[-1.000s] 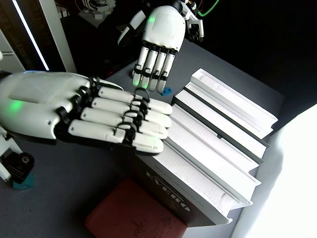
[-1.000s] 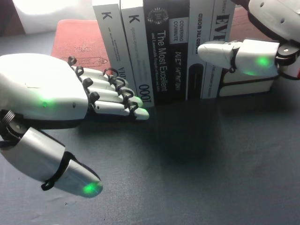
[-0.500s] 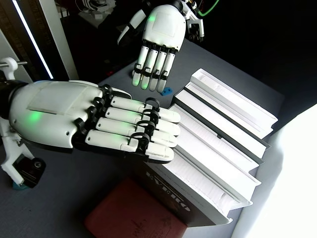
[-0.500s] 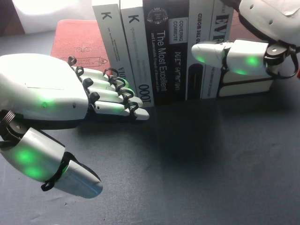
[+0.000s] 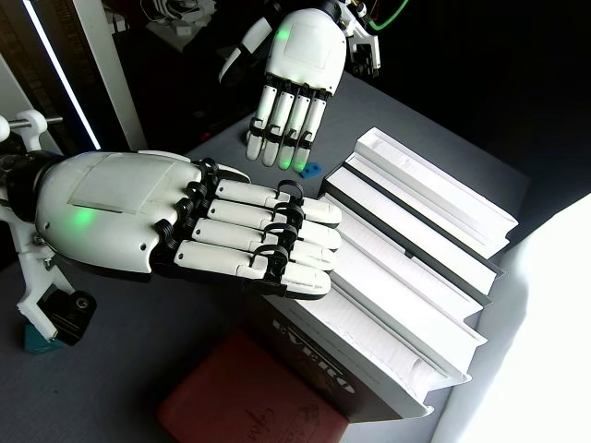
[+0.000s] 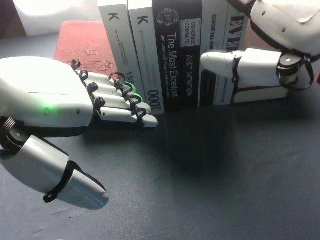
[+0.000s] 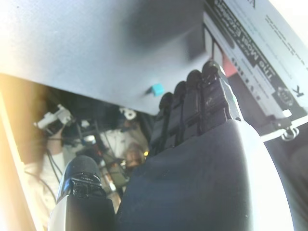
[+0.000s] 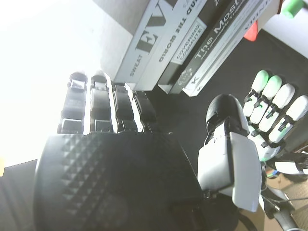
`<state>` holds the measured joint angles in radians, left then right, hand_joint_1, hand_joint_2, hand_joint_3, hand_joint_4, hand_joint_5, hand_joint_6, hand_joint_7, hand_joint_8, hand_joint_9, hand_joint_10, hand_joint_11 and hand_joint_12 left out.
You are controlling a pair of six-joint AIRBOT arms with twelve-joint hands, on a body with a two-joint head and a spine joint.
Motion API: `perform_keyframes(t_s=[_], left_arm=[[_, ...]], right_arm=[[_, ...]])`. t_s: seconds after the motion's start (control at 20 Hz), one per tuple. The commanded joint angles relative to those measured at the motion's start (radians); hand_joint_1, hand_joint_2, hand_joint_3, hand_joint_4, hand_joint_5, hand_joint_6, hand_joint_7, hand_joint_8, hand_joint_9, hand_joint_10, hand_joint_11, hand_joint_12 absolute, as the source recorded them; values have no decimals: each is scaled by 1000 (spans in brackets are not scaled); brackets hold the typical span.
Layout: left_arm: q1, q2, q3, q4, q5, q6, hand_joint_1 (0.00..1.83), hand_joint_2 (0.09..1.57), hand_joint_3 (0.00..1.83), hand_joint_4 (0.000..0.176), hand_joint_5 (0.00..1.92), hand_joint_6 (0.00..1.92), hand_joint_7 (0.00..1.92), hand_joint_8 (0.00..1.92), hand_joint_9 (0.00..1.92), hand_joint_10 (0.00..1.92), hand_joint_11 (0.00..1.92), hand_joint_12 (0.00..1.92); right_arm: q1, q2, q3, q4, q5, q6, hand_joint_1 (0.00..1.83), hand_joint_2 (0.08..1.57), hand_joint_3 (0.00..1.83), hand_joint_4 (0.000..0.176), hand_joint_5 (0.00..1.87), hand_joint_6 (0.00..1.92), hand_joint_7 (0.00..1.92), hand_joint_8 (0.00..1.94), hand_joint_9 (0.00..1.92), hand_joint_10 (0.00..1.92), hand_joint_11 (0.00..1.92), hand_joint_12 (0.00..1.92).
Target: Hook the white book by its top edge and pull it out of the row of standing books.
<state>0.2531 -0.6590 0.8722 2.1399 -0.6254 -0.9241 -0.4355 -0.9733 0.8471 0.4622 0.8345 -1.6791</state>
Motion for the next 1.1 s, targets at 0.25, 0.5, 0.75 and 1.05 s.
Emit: perform_keyframes(t_s=[0.25,0.5,0.75,1.05], left_arm=[[-15,-1,6,-47,23,-4,0,1100,11,0,0,0,0,0,0,0,0,0],[-16,0,7,-47,22,-4,0,1105,11,0,0,0,0,0,0,0,0,0],[-17,0,8,-47,21,-4,0,1096,5,0,0,0,0,0,0,0,0,0],[-18,0,7,-48,20,-4,0,1104,7,0,0,0,0,0,0,0,0,0]], right_arm=[[-21,31,-46,-27,94,-28,0,1149,5,0,0,0,0,0,0,0,0,0],[-42,56,-74,8,96,-65,0,1150,5,0,0,0,0,0,0,0,0,0],[-42,87,-132,63,108,-140,0,1154,5,0,0,0,0,0,0,0,0,0],[-39,120,-184,113,134,-224,0,1159,6,0,0,0,0,0,0,0,0,0]])
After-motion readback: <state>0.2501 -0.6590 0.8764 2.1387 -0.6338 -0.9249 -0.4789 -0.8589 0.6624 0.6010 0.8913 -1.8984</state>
